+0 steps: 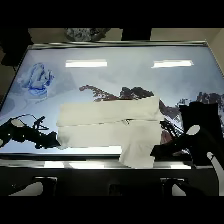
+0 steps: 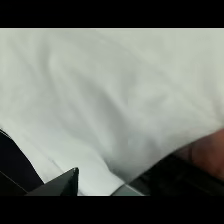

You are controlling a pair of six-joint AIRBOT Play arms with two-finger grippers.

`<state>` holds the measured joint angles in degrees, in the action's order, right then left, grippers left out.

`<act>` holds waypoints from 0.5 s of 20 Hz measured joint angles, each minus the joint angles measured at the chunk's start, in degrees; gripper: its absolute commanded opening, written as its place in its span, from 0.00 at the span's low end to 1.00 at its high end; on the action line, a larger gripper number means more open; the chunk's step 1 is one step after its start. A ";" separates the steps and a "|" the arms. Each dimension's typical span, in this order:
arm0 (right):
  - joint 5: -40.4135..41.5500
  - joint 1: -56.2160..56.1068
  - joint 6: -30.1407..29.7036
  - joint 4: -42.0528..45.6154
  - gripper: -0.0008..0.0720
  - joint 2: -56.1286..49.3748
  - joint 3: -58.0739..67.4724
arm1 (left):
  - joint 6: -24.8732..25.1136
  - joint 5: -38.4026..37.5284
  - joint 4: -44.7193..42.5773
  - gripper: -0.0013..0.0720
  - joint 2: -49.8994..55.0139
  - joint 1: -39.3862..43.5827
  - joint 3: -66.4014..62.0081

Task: Fold the shirts.

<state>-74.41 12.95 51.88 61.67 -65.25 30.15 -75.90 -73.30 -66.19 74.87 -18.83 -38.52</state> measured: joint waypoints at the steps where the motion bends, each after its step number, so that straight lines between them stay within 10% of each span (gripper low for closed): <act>1: 1.51 0.00 -0.02 -0.61 0.10 0.04 -0.83 | 0.22 -0.07 -0.07 0.06 0.00 0.00 0.00; 10: 1.88 0.00 -3.39 -3.41 0.07 3.78 1.29 | 4.13 -0.35 -2.25 0.05 -1.77 -0.13 -2.58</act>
<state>-72.53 12.95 48.49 58.26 -61.47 31.44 -71.77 -73.65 -68.45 73.10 -18.96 -41.10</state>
